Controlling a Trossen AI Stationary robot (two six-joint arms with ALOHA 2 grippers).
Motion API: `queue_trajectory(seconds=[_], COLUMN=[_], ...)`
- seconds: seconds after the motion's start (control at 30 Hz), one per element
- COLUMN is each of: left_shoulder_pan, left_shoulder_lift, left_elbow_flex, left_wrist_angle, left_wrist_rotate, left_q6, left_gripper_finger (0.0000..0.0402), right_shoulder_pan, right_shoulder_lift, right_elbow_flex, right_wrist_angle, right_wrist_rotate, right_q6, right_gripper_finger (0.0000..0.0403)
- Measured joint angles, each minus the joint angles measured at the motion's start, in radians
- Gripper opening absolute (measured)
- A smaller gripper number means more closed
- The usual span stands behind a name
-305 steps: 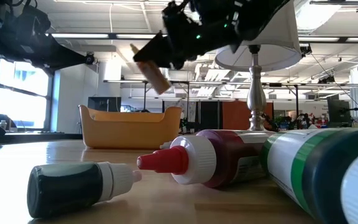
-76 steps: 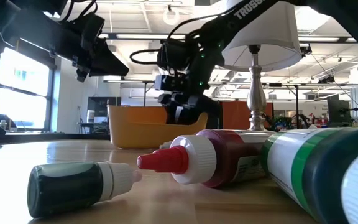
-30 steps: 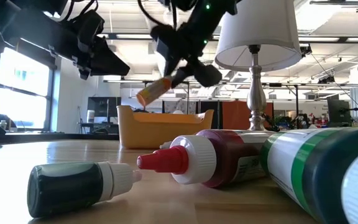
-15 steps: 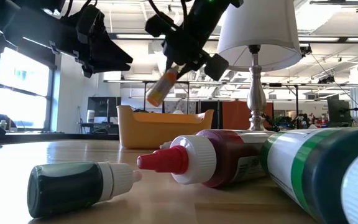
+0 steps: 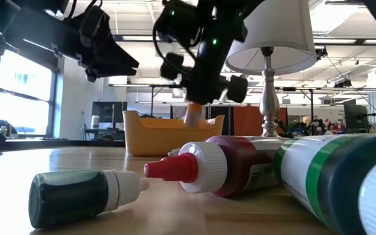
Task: Pick & Place food coloring
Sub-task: Adjust the large yellow food coloring bottle in the yellow bin
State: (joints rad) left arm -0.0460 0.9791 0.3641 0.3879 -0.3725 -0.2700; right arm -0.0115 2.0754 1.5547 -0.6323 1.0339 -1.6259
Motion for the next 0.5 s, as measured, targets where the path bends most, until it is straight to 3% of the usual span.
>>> queue_trajectory(seconds=[0.5], left_shoulder_pan=[0.000], left_shoulder_lift=[0.000], left_elbow_flex=[0.000], left_wrist_angle=[-0.001], left_wrist_rotate=[-0.004], left_q6=[0.003], left_gripper_finger=[0.0170], right_shoulder_pan=[-0.004], right_shoulder_lift=[0.019], right_elbow_flex=[0.000], right_wrist_angle=[-0.099], right_wrist_rotate=[-0.040], right_q6=[-0.019], right_gripper_finger=[0.0121])
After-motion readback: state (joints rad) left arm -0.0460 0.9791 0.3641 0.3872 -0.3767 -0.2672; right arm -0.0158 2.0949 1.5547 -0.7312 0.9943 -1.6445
